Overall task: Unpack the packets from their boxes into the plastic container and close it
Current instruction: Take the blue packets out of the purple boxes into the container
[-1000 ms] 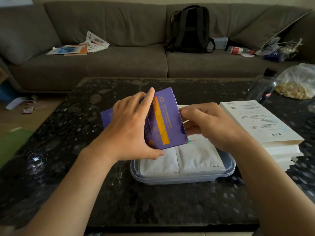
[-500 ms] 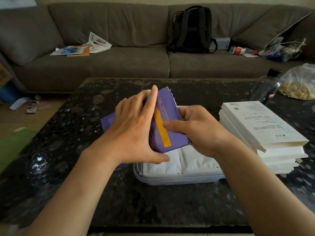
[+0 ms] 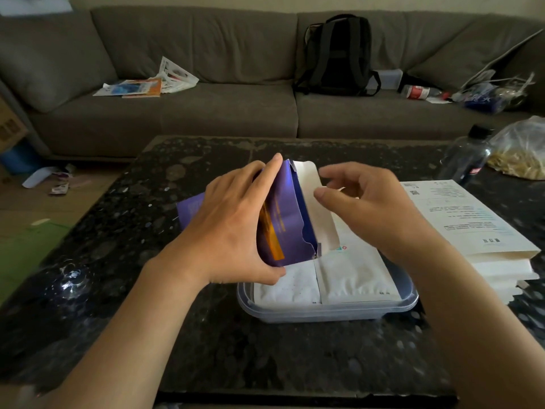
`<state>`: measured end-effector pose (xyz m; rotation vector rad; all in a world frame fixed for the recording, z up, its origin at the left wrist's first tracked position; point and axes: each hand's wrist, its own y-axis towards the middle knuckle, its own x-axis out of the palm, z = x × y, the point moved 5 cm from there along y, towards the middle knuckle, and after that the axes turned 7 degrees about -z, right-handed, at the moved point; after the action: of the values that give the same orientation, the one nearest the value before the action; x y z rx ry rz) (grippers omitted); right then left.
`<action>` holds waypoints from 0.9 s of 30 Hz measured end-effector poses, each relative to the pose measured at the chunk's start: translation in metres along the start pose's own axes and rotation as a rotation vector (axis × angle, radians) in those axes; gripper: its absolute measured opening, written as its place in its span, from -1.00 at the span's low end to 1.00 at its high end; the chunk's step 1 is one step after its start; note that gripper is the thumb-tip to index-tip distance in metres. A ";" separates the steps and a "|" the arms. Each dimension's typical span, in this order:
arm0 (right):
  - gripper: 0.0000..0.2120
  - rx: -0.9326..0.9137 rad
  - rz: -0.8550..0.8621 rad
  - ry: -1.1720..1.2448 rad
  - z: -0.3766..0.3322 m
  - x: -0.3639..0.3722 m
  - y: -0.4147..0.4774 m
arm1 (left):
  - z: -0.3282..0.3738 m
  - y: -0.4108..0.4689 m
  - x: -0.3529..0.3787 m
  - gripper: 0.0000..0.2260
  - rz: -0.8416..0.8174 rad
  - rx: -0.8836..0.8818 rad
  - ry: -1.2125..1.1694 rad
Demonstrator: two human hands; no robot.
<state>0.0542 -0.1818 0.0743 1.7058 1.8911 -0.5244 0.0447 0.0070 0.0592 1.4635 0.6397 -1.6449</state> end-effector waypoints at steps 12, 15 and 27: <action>-0.80 -0.082 -0.221 0.074 -0.009 0.005 -0.004 | 0.005 0.000 0.002 0.31 0.027 0.020 0.066; -0.87 -0.123 -0.255 0.050 -0.010 0.007 -0.004 | 0.005 0.001 0.002 0.30 0.028 0.022 0.077; -0.93 0.003 -0.246 0.234 -0.007 0.015 -0.002 | 0.000 0.002 0.006 0.29 0.039 -0.007 0.134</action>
<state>0.0509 -0.1665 0.0704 1.6024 2.2864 -0.4339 0.0461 0.0044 0.0538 1.5808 0.6858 -1.5229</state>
